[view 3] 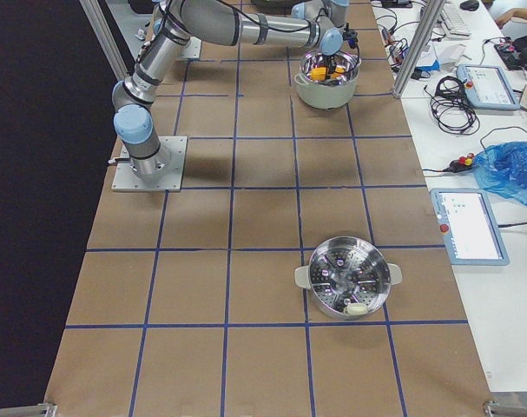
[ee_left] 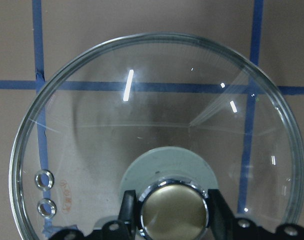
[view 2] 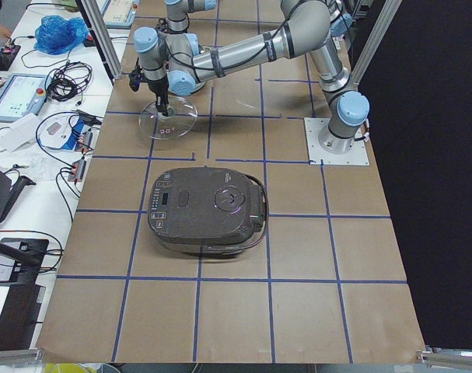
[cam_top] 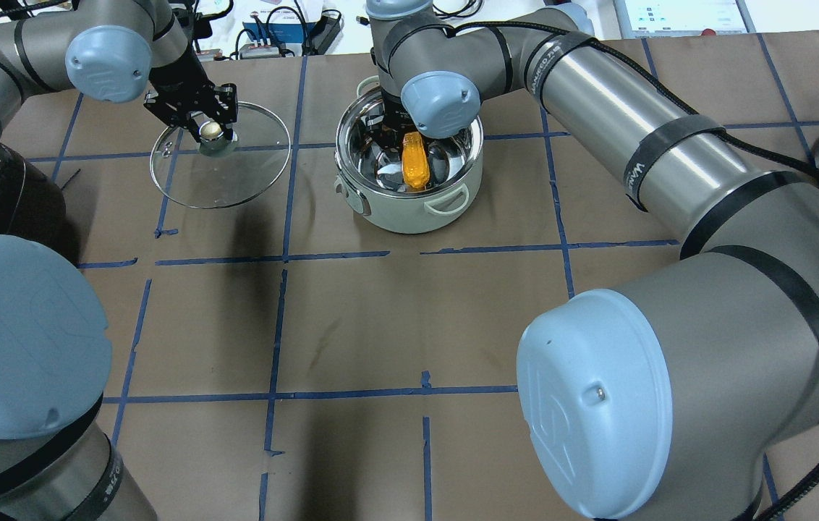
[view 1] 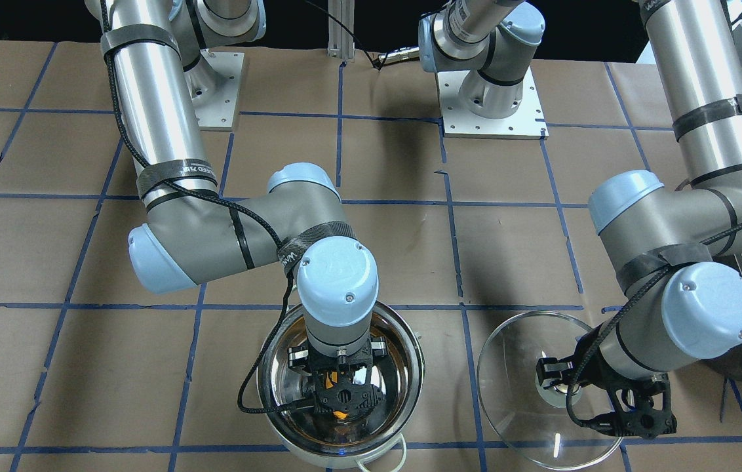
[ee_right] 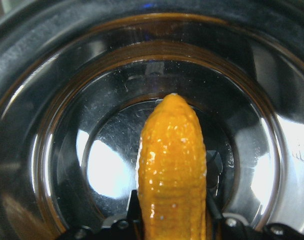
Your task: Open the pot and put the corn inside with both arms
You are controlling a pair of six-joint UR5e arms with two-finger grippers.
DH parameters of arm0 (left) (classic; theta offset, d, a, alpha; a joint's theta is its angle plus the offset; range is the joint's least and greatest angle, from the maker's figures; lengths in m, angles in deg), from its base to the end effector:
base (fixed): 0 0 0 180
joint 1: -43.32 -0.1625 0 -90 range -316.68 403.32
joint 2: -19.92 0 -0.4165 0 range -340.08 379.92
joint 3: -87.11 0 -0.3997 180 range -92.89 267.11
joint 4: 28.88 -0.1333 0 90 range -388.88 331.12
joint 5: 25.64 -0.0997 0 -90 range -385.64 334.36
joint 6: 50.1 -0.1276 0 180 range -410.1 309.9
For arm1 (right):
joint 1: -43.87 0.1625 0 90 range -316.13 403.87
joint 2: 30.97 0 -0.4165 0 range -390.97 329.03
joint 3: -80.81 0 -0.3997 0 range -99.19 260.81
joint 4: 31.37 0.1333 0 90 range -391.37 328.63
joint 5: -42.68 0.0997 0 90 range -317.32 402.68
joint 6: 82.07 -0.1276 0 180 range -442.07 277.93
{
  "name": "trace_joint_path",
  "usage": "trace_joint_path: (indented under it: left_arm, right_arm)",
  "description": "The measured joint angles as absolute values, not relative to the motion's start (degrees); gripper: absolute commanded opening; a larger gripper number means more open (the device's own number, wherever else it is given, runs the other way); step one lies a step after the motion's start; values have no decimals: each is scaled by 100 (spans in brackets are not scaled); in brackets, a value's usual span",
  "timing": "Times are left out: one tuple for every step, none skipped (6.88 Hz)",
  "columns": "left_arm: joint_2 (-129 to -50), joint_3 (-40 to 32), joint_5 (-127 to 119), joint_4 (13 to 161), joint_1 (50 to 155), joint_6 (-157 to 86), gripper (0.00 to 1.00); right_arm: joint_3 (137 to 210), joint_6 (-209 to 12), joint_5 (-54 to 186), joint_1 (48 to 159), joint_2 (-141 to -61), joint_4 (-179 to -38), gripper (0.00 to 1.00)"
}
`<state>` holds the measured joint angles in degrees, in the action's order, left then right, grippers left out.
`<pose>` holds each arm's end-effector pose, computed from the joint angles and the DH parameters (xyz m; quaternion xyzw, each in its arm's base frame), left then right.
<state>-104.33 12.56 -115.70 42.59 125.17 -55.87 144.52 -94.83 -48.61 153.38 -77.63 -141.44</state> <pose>-0.0309 -0.7236 0.2499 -0.0208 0.9998 0.0024 0.0002 0.3815 -0.6863 0.2261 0.0586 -0.9979 0.0284 0.0035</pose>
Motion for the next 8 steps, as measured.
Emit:
trace_joint_path:
  left_arm:
    - [-10489, 1029, -11548, 3925, 12444, -5619, 2]
    - [-10513, 791, -11534, 3567, 12408, -5634, 24]
    - [-10525, 621, -11539, 3322, 12392, -5636, 99]
    - [-10529, 508, -11553, 3221, 12387, -5628, 100]
    - [-10527, 408, -11564, 3182, 12385, -5621, 100]
    - [-10495, 380, -11575, 3185, 12383, -5618, 100]
    - [-10360, 447, -11579, 3259, 12384, -5617, 100]
    - [-10090, 547, -11581, 3549, 12401, -5615, 100]
  right_arm:
    - [14482, -9479, -4866, 15338, -7734, -14191, 75]
    - [14492, -9475, -4869, 15338, -7723, -14205, 88]
    - [14490, -9477, -4869, 15338, -7734, -14209, 90]
    - [14472, -9480, -4868, 15336, -7782, -14209, 94]
    - [14458, -9472, -4870, 15305, -7937, -14148, 96]
    - [14471, -9455, -4870, 15224, -8227, -13909, 96]
    - [14493, -9429, -4866, 15099, -8617, -13471, 96]
    - [14517, -9342, -4863, 14932, -9033, -12950, 94]
